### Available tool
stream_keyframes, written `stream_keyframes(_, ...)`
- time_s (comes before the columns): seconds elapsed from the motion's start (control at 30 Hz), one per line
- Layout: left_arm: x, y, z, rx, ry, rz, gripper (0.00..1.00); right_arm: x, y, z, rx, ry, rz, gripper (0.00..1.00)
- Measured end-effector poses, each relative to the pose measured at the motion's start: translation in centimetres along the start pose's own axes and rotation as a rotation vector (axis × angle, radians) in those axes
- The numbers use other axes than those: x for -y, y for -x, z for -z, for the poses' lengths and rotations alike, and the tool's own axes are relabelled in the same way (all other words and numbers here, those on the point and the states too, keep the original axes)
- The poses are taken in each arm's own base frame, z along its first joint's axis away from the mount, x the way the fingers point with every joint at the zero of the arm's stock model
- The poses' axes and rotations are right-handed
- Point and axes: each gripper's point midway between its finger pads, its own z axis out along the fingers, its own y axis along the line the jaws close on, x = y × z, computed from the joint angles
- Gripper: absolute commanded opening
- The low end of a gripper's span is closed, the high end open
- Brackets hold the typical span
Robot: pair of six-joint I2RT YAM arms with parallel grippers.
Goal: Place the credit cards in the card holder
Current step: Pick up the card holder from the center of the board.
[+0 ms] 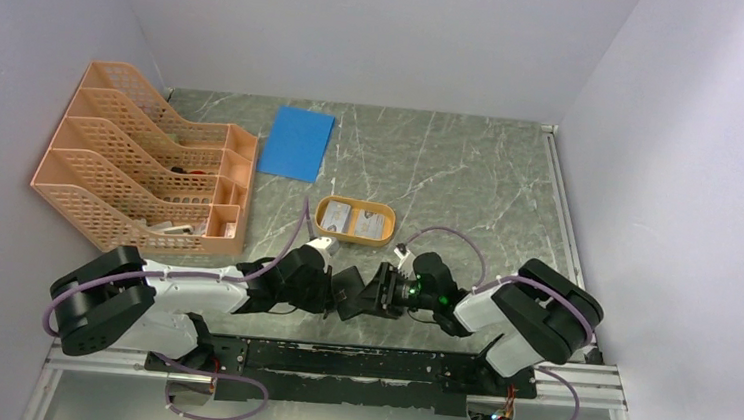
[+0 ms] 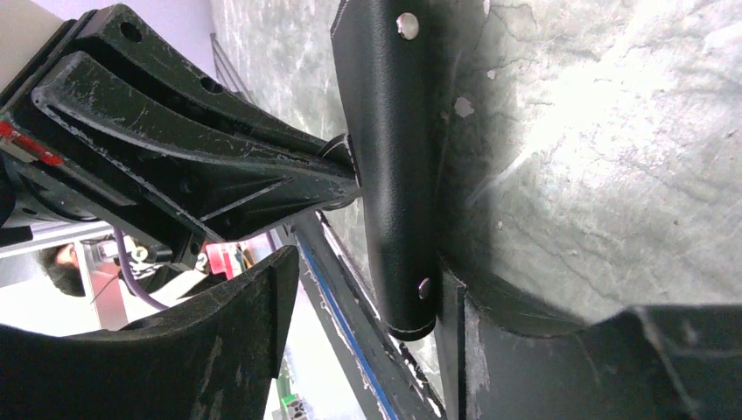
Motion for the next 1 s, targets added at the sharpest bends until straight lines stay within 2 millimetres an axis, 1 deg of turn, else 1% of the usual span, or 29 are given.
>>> stream_keyframes(0.1, 0.0, 0.0, 0.0, 0.004, -0.004, 0.005, 0.05, 0.1, 0.0, -0.3, -0.004, -0.002, -0.004, 0.57)
stream_keyframes(0.23, 0.0, 0.0, 0.0, 0.007, -0.006, 0.008, 0.05, 0.0, 0.1, -0.5, 0.0, 0.007, -0.007, 0.6)
stream_keyframes(0.5, -0.8, -0.2, 0.7, 0.016, 0.021, 0.019, 0.05, 0.3, 0.2, -0.6, 0.012, -0.001, -0.013, 0.5)
stream_keyframes(0.73, -0.9, -0.3, 0.7, 0.016, 0.028, 0.032, 0.05, 0.3, 0.3, -1.1, 0.014, 0.011, -0.02, 0.48)
stream_keyframes(0.9, -0.9, -0.3, 0.7, 0.016, 0.027, 0.032, 0.05, 0.3, 0.3, -1.5, 0.008, 0.009, -0.017, 0.38)
stream_keyframes(1.0, -0.9, -0.3, 0.8, 0.015, 0.028, 0.032, 0.05, 0.6, 0.2, -1.7, 0.007, 0.0, -0.019, 0.27)
